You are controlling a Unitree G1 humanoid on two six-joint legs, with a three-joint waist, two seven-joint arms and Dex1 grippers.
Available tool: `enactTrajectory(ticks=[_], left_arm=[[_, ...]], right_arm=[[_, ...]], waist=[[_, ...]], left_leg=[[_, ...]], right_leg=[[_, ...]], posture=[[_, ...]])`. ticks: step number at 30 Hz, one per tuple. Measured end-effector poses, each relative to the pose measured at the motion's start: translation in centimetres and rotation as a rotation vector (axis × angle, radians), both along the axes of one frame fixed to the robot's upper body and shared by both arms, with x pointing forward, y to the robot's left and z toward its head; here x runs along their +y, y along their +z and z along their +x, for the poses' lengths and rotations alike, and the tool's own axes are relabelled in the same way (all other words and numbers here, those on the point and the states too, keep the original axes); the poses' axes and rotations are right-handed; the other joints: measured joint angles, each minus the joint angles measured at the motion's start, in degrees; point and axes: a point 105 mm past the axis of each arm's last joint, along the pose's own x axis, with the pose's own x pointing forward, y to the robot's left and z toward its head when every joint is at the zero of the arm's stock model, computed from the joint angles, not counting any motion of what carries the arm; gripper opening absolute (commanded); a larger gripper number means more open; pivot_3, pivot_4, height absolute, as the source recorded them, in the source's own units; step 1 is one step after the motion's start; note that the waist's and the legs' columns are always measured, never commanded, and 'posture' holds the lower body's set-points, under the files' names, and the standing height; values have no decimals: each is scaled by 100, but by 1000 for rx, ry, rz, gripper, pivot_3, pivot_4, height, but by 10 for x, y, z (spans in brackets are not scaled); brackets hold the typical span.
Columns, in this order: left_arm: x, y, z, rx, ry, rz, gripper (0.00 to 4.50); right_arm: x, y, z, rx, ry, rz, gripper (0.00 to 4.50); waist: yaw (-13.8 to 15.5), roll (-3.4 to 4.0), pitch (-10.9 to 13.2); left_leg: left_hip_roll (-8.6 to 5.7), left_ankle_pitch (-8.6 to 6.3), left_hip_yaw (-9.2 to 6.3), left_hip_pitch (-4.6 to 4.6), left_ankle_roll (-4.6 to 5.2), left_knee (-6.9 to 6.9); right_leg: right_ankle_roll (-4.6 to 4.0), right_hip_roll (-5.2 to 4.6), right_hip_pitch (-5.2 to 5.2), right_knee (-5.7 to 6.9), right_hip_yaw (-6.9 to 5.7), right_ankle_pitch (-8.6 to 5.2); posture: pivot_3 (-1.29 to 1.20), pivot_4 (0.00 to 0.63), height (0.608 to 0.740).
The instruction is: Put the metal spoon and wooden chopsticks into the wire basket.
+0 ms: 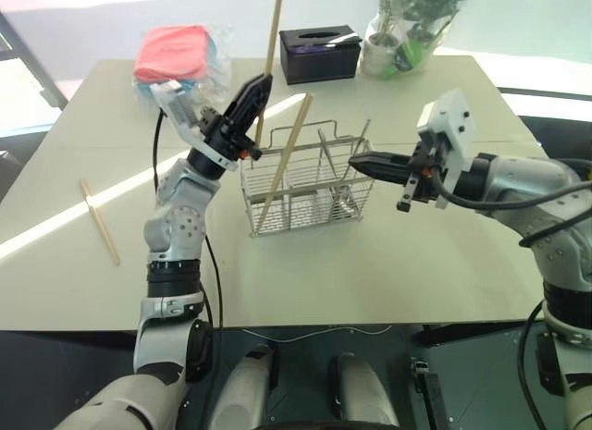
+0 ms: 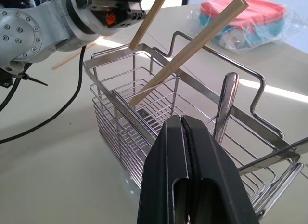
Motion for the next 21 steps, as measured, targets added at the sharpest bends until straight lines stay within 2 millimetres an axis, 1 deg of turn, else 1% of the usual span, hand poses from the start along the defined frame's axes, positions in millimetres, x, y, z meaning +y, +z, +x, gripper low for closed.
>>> enactTrajectory(ticks=[3, 7, 15, 21], left_arm=[[-1, -8, -1, 13, 1, -5, 31], [-3, -9, -2, 2, -4, -24, 31], [-4, -20, -4, 2, -10, -64, 31], [-5, -21, -5, -1, -13, -65, 31]], right_arm=[[1, 0, 0, 0, 6, 5, 0], [2, 1, 1, -2, 10, 11, 0], [1, 3, 4, 3, 13, 16, 0], [0, 2, 4, 8, 15, 15, 0]], waist=[[2, 0, 0], [5, 0, 0], [28, 1, -1], [27, 1, -1]], left_leg=[[0, 0, 0, 0, 0, 1], [0, 0, 0, 0, 0, 2], [-3, -1, -3, 1, 1, 9], [-3, -1, -3, 1, 2, 9]], right_leg=[[0, 0, 0, -1, 0, 0], [0, 0, 1, -1, 0, 0], [-1, -1, 10, -4, -2, 0], [-1, -2, 11, -4, -2, 0]], posture=[[0, 150, 740], [0, 150, 740], [0, 150, 740], [0, 150, 740]])
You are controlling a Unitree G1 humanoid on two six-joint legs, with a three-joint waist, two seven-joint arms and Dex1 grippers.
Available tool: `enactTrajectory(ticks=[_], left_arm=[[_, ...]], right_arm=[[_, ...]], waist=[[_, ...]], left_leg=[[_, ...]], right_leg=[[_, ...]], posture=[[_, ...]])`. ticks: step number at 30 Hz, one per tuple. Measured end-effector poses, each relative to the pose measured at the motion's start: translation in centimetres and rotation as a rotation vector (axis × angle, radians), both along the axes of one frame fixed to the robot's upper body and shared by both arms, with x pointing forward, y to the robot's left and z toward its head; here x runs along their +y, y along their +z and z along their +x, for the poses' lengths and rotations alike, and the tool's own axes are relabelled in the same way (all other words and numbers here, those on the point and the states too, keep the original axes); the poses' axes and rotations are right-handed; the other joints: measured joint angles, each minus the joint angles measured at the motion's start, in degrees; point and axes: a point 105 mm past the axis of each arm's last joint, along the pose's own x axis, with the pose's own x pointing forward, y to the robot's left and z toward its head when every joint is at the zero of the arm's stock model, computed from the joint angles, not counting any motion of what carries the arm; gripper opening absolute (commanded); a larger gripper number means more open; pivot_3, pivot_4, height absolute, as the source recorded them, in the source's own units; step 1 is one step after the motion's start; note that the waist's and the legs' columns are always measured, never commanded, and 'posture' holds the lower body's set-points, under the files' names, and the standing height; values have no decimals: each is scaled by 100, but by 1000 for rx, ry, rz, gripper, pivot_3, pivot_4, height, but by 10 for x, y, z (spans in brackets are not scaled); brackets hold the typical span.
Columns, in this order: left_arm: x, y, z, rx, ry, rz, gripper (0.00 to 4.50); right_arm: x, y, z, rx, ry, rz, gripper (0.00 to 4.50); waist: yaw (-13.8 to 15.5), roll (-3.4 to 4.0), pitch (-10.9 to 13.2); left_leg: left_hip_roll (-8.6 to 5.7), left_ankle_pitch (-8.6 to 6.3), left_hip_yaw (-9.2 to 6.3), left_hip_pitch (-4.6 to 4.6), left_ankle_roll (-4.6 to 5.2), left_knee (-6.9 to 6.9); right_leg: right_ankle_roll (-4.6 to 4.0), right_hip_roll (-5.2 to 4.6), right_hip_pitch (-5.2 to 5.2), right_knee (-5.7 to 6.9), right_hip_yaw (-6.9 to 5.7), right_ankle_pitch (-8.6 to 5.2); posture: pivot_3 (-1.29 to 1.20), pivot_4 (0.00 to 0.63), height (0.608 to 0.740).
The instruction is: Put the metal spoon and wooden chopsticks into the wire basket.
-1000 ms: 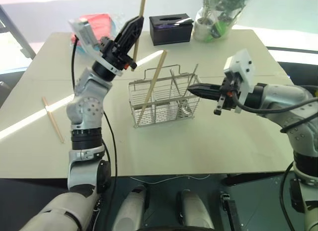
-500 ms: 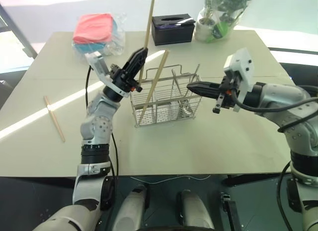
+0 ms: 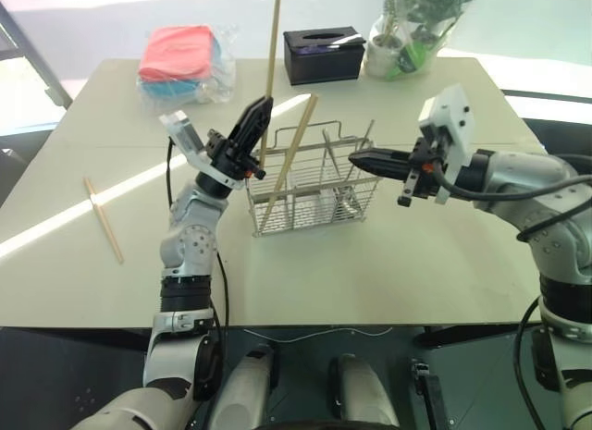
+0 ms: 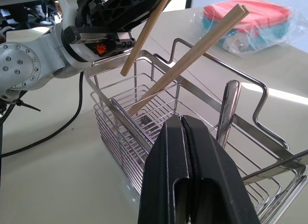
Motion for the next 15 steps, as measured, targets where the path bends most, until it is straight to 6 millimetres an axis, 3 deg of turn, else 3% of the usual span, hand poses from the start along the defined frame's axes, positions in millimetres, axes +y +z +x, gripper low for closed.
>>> enactTrajectory(ticks=[2, 3, 11, 15], left_arm=[[0, 0, 0, 1, -1, 3, 31], [0, 0, 0, 3, -3, 4, 859], [2, -1, 0, 11, -5, 21, 4471], [2, 0, 1, 9, -1, 20, 4471]], right_arm=[[0, 1, 0, -3, 1, 0, 0], [0, 2, 0, -6, 1, 0, 0], [-1, 2, 2, -14, -12, -9, 0], [-1, 2, 2, -14, -12, -9, 0]], waist=[[0, 0, 0], [0, 0, 0], [-3, 0, 0], [-6, 0, 0]], left_leg=[[0, 0, 0, 0, 0, 0], [0, 0, 0, 0, 0, 0], [0, 0, 0, 1, 0, 0], [0, 0, 0, 0, 0, 0]], right_leg=[[0, 0, 0, 0, 0, 0], [0, 0, 0, 0, 0, 0], [0, 0, 0, 0, 0, 0], [0, 0, 0, 0, 0, 0]], posture=[[0, 150, 740], [0, 150, 740], [0, 150, 740], [0, 150, 740]])
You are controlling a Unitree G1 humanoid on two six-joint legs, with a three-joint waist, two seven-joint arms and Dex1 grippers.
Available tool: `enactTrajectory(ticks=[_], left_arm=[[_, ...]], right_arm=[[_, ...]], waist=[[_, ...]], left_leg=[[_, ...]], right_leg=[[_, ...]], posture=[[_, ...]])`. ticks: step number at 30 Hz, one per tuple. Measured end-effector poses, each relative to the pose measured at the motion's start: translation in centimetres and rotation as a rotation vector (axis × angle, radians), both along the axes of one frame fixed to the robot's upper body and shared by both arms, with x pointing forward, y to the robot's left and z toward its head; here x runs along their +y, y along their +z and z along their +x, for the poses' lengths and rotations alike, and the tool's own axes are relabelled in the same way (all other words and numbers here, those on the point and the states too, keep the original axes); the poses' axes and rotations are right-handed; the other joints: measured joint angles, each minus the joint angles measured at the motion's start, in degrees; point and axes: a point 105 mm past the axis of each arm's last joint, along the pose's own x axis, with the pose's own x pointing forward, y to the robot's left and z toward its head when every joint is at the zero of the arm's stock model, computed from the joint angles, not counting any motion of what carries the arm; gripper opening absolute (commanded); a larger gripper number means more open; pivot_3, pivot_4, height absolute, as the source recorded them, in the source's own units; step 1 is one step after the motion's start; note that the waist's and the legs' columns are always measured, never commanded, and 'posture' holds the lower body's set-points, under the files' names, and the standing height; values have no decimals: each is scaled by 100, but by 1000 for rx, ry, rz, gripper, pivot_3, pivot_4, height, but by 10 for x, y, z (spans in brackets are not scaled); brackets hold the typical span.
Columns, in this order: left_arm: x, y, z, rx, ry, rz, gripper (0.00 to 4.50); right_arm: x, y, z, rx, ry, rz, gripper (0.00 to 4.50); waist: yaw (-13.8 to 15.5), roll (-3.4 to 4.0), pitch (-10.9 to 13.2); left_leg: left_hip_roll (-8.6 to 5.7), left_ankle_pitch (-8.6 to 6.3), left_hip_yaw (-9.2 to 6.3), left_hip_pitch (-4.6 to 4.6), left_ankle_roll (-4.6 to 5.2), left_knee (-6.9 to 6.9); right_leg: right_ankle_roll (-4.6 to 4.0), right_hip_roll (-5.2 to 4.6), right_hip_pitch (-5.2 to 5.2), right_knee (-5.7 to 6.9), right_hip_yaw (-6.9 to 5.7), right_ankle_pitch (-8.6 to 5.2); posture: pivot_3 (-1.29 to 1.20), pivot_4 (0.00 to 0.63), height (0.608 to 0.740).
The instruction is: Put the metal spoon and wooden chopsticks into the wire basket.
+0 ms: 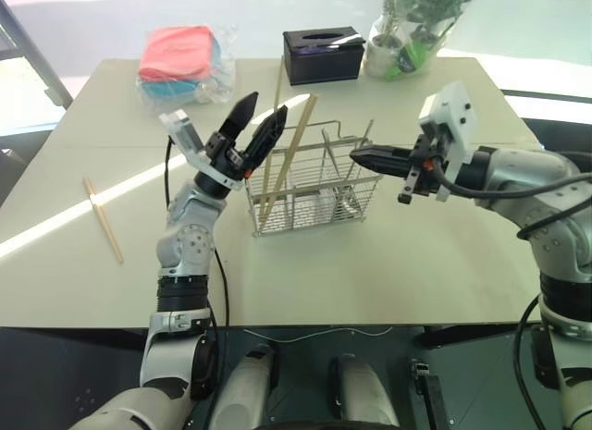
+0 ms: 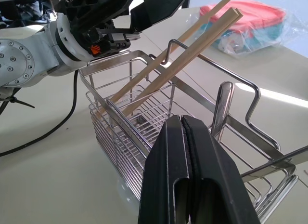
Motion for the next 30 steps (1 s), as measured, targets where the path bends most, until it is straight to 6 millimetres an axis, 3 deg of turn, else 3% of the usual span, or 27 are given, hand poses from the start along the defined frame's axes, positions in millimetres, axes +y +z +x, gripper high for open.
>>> enactTrajectory(ticks=[8, 16, 19, 22, 24, 27, 30], left_arm=[[3, 8, 3, -1, 19, -21, 4471], [21, 68, -9, -131, 26, -93, 4471], [34, 84, -12, -145, 46, -96, 4471], [65, 90, 0, -89, 190, -29, 4471], [86, 84, 14, -16, 319, 34, 4471], [108, 53, 30, 129, 480, 150, 4471], [123, 10, 36, 279, 586, 244, 3185]], right_arm=[[-1, 0, 2, -2, -2, 4, 0], [-1, -1, 2, 0, -3, 9, 0], [0, -1, 2, 0, -1, 12, 0], [0, -1, 1, 4, 5, 15, 0], [1, 0, -1, 8, 16, 21, 0], [3, 5, -10, 11, 54, 29, 0], [4, 12, -22, 36, 99, 41, 0]], waist=[[-10, 0, 0], [-26, -1, 0], [-30, 0, 0], [-57, 0, 0], [-54, 0, 0], [-45, 1, 0], [-20, 0, 0]], left_leg=[[1, 0, 0, -1, 0, 0], [3, 0, 0, 0, 0, -3], [3, 0, 0, 0, 0, -3], [4, 0, 0, 2, 0, -7], [4, 0, 1, 2, 0, -8], [2, 0, 1, 1, 1, -8], [2, -1, 1, 1, 1, -8]], right_leg=[[0, 1, -3, 0, 0, 0], [1, 3, -6, 1, 1, 0], [1, 4, -6, 3, 1, 1], [2, 6, -9, 6, 1, 0], [2, 6, -9, 6, 2, 1], [2, 5, -8, 5, 4, 1], [2, 2, -9, 4, 6, 1]], posture=[[0, 150, 740], [0, 150, 740], [0, 150, 740], [0, 150, 740], [0, 150, 740], [0, 150, 740], [0, 150, 740]])
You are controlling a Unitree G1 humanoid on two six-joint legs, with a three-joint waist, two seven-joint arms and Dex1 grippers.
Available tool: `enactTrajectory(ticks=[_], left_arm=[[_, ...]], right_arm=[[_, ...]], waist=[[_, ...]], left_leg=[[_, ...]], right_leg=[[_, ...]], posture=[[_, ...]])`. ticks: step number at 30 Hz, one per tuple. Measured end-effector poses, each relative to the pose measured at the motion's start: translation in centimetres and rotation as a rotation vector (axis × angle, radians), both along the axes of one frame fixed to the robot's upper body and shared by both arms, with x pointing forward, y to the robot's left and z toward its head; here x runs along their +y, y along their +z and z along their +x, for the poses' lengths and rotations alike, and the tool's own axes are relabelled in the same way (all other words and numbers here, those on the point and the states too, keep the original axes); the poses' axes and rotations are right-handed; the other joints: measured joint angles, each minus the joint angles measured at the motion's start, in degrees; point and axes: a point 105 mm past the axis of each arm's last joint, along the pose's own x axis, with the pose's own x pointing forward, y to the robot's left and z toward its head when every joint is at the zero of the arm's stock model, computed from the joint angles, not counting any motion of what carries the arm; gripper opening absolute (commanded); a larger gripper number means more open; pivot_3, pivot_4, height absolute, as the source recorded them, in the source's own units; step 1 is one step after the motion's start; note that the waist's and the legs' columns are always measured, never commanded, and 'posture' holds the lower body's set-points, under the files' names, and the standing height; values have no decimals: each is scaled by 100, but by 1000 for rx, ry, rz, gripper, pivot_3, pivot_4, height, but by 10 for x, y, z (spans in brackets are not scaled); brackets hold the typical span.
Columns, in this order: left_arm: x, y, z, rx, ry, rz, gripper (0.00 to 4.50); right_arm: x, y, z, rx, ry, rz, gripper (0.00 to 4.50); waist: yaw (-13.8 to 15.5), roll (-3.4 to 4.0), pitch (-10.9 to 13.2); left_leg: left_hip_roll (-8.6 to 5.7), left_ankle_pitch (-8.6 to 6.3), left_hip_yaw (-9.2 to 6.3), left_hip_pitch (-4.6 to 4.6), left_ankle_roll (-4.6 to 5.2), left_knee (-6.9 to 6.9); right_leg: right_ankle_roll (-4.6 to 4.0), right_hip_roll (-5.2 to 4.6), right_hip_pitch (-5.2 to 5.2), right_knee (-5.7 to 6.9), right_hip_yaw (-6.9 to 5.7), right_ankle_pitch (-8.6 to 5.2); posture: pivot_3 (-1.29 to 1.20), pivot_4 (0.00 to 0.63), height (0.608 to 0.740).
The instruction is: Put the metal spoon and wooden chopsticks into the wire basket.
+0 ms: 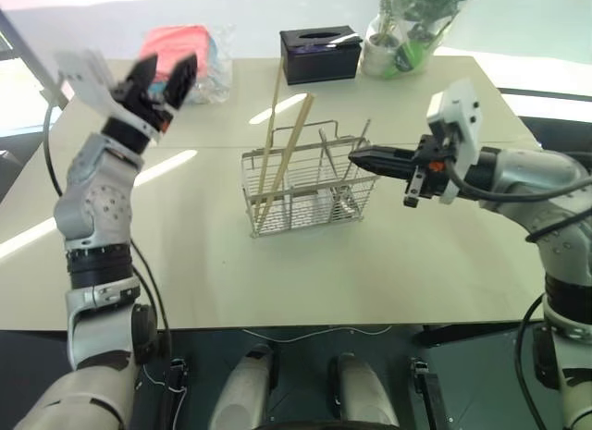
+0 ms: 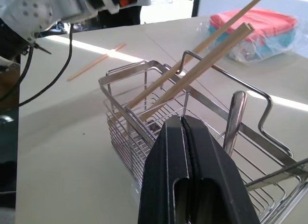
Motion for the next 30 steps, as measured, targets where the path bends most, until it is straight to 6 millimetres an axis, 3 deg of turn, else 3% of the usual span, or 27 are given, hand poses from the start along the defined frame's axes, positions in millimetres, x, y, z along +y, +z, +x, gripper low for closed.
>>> enactTrajectory(ticks=[2, 6, 9, 16, 26, 29, 30], left_arm=[[5, -27, -1, 92, 53, 35, 2049], [12, -46, -3, 184, 140, 98, 25], [21, -60, -4, 267, 230, 180, 25], [67, -130, -24, 723, 586, 361, 25], [117, -141, -66, 834, 865, 339, 25], [125, -142, -73, 842, 899, 310, 877], [126, -142, -74, 840, 900, 303, 1419]], right_arm=[[1, 11, -10, 4, 40, 14, 0], [5, 17, -27, 31, 114, -8, 0], [6, 14, -38, 70, 159, -53, 0], [4, 2, -59, 125, 226, -177, 0], [7, -8, -62, 134, 273, -232, 0], [6, -8, -61, 123, 277, -236, 0], [6, -8, -60, 121, 278, -236, 0]], waist=[[4, 0, 0], [12, -1, 0], [8, 0, 0], [4, -1, 0], [13, -1, 0], [32, -2, 0], [31, -3, -1]], left_leg=[[1, 0, -1, -1, 0, 0], [2, -3, -3, -2, -2, -2], [2, -3, 2, -2, -1, -6], [2, -9, 2, -6, -8, -9], [3, -13, 6, -8, -15, -10], [0, -13, 6, -9, -15, -9], [0, -13, 6, -9, -15, -9]], right_leg=[[-2, -2, -3, 0, 1, 0], [-8, -10, -3, -4, 1, -1], [-10, -18, -6, -4, 3, -2], [-8, -18, -14, -4, 3, -2], [-25, -22, -17, -5, 4, -11], [-26, -25, -15, -8, 3, -11], [-26, -26, -14, -10, 3, -11]], posture=[[0, 150, 740], [0, 150, 740], [0, 150, 740], [0, 150, 740], [0, 150, 740], [0, 150, 740], [0, 150, 740]])
